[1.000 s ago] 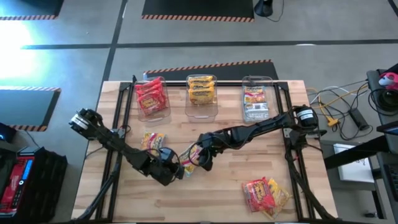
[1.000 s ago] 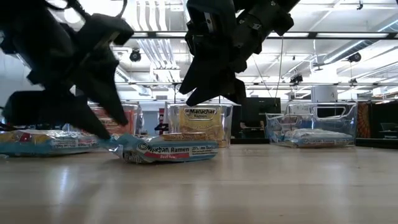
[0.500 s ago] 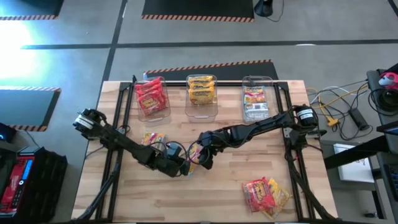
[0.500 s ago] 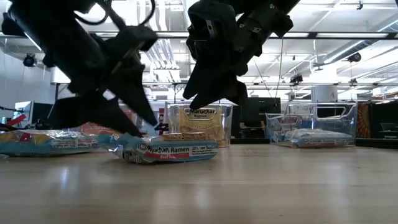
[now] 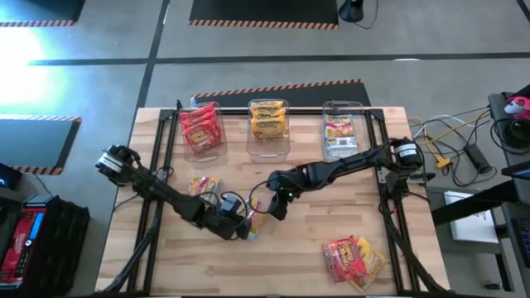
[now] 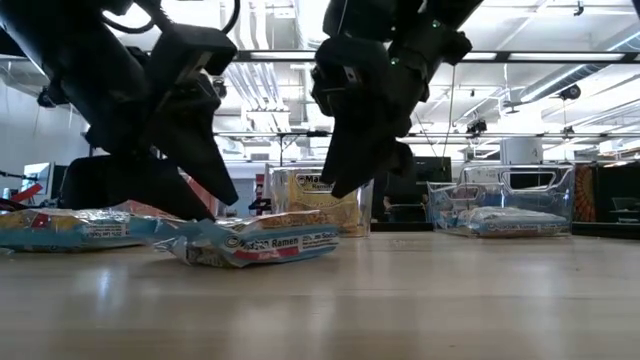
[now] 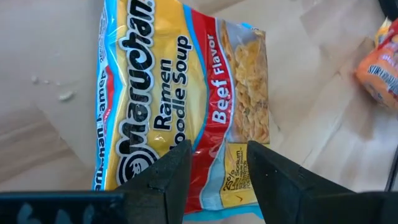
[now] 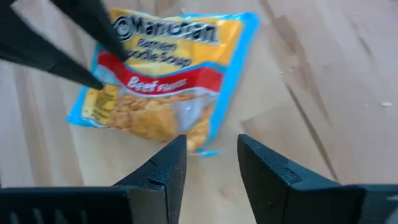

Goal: Sort Maruchan noodles
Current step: Put the blue noodle pack into the right transparent bin

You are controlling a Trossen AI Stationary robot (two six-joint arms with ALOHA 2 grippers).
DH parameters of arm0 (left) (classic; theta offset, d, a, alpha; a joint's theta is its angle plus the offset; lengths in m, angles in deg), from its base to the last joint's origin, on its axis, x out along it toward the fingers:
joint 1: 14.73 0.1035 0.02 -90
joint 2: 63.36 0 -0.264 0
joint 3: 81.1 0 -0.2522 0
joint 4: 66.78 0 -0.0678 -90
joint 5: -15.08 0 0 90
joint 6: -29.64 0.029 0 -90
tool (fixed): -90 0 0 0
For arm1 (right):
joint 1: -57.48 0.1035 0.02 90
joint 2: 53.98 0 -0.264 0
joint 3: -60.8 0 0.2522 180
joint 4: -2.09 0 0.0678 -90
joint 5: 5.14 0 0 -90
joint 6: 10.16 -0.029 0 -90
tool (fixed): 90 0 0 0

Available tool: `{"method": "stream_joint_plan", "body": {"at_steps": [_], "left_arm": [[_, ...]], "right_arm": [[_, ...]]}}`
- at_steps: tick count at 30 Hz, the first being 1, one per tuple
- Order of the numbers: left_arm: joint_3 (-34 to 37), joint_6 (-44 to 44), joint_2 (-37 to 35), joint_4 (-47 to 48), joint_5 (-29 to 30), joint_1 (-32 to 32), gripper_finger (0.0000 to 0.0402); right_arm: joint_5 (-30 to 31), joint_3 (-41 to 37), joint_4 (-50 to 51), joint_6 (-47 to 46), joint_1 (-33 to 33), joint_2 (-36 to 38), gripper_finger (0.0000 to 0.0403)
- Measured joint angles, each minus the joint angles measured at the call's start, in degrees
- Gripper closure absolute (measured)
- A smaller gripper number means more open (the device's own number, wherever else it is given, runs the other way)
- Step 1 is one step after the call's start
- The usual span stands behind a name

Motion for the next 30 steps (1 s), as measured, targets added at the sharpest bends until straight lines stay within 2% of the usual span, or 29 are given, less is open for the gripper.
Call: {"method": "stream_joint_plan", "body": {"at_steps": [2,14,24,30], "left_arm": [[0.0,0.0,0.0,1.7,-0.4,-0.8,0.0259],[0.7,3.2,0.0,4.4,-1.2,-2.8,0.0259],[0.7,5.0,0.0,5.7,-1.5,-3.5,0.0259],[0.8,5.0,-0.1,6.3,-1.2,-4.3,0.0259]], "right_arm": [[-0.4,0.0,0.0,0.0,-1.0,0.0,0.0262],[-11.7,0.0,-4.9,0.2,-7.0,0.0,0.0187],[-14.6,0.0,-15.0,-4.5,-6.0,-2.6,0.0181],[-17.1,0.0,-15.9,-7.1,-5.6,-6.0,0.0181]]}}
